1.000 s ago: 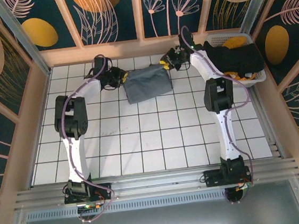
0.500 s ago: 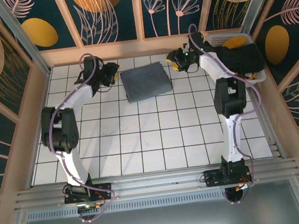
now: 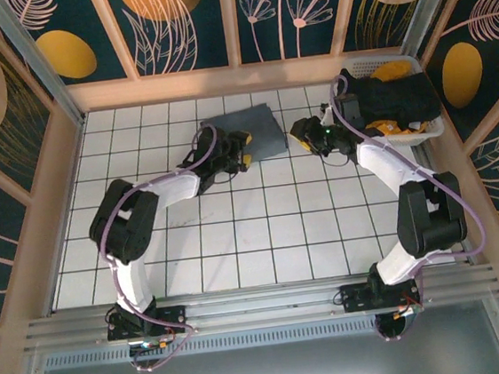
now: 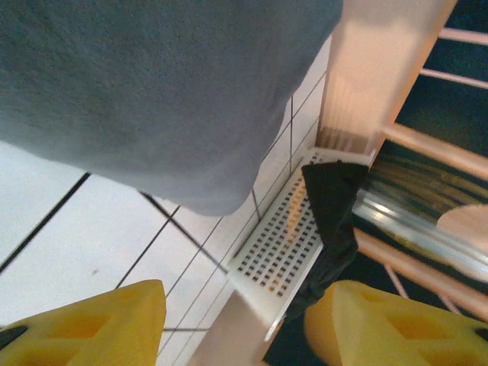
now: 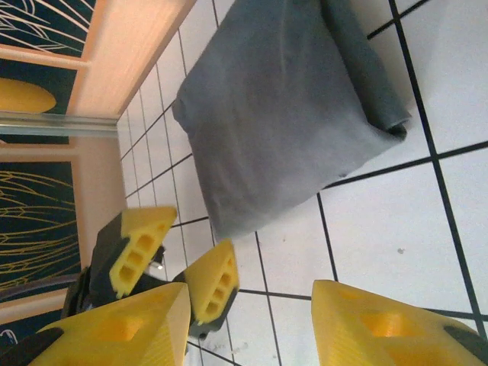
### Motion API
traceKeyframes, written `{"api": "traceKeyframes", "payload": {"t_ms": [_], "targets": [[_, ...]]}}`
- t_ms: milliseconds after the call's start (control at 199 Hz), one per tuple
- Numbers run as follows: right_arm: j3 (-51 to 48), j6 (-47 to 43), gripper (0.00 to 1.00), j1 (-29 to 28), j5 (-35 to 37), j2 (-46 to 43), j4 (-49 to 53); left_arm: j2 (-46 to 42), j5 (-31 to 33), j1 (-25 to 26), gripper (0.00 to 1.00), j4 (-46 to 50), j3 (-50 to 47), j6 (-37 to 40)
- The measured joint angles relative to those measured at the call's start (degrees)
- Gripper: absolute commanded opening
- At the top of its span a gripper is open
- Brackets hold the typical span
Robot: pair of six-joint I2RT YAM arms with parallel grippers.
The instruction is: Fold and stack the t-shirts
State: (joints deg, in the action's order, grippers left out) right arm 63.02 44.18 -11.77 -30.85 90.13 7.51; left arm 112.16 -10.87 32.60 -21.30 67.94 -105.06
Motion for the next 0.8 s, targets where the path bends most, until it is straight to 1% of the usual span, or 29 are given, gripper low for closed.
{"api": "traceKeyframes", "payload": {"t_ms": [45,80,241,401,602,802], "targets": [[-0.57,-0.04,0.47,0.17,0.02,-0.48,0.11,1.57,1.33,0.68,0.7,-0.76,1.03,-2.29],[-0.96,-0.13,0.47,0.48,0.09,-1.09,0.26,2.62,2.54,1.22,0.71,-1.31,1.73,-4.2],[-2.05,-0.44,0.47,2.47,0.57,-5.22,0.59,6.69,5.86,2.43,0.71,-1.62,6.34,-10.27],[-3.26,-0.44,0.47,3.8,0.83,-8.28,1.33,11.41,6.49,2.45,0.7,-0.96,12.33,-12.52],[-3.93,-0.44,0.47,4.44,0.83,-8.66,3.02,13.27,5.68,2.45,0.69,5.09,15.08,-13.4],[-3.96,-0.44,0.47,4.68,0.83,-8.66,3.39,14.78,3.85,2.6,0.7,13.4,19.85,-13.92]]}}
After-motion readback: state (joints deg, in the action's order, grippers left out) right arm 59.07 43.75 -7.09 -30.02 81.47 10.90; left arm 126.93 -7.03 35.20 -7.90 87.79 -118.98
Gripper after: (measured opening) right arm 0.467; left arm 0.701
